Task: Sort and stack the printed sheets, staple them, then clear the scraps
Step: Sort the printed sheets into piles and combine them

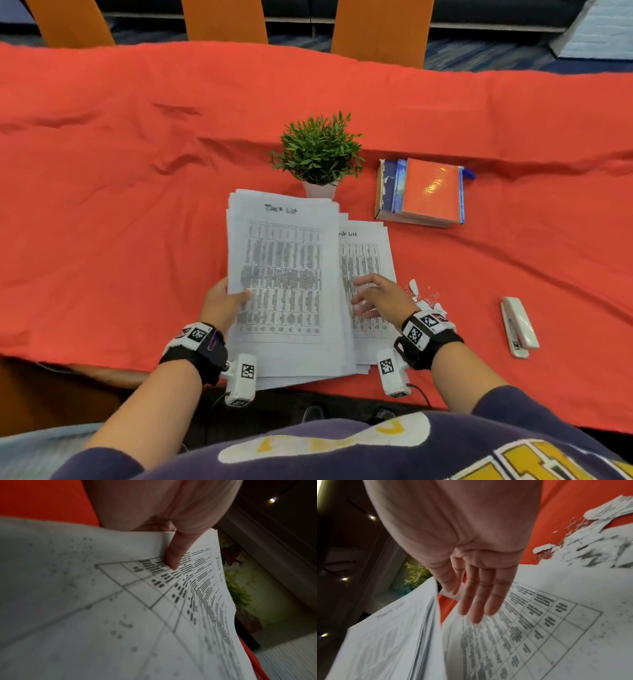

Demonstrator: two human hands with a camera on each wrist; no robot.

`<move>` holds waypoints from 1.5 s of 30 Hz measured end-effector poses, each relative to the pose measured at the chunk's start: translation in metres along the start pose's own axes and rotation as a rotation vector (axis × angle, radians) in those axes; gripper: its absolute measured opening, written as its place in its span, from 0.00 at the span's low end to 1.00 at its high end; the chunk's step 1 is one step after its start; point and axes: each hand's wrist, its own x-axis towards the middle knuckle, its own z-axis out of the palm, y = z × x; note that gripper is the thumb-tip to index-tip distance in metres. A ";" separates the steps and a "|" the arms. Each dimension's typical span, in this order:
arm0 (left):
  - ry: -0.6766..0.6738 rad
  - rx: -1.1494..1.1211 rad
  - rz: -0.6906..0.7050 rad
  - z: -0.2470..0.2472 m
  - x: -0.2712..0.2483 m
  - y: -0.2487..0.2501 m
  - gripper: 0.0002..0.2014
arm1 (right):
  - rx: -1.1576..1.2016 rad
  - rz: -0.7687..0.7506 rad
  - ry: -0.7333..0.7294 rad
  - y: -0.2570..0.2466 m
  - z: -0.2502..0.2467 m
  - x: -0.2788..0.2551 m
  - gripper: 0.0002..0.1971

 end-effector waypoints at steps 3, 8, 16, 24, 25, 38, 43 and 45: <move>0.089 -0.067 -0.040 -0.026 0.007 -0.004 0.18 | -0.259 0.051 0.221 0.017 -0.015 0.012 0.11; 0.169 -0.131 -0.063 -0.046 0.010 -0.002 0.21 | -0.613 0.213 0.422 0.038 -0.022 0.029 0.27; 0.167 -0.119 -0.085 -0.046 0.011 -0.005 0.21 | -0.554 0.255 0.463 0.051 -0.031 0.039 0.26; 0.161 -0.112 -0.086 -0.041 0.013 -0.002 0.20 | -0.381 0.150 0.581 0.037 -0.051 0.013 0.12; 0.158 -0.104 -0.082 -0.040 0.013 -0.002 0.21 | -0.328 0.121 0.609 0.034 -0.056 0.010 0.10; 0.097 -0.028 0.017 0.011 0.005 0.010 0.17 | 0.256 -0.055 0.449 0.000 -0.090 -0.007 0.11; -0.024 -0.067 0.065 0.057 -0.008 0.024 0.16 | 0.188 -0.054 0.380 -0.009 -0.053 -0.007 0.06; -0.071 -0.073 0.078 0.073 -0.014 0.029 0.16 | 0.130 -0.062 0.381 -0.006 -0.044 -0.006 0.04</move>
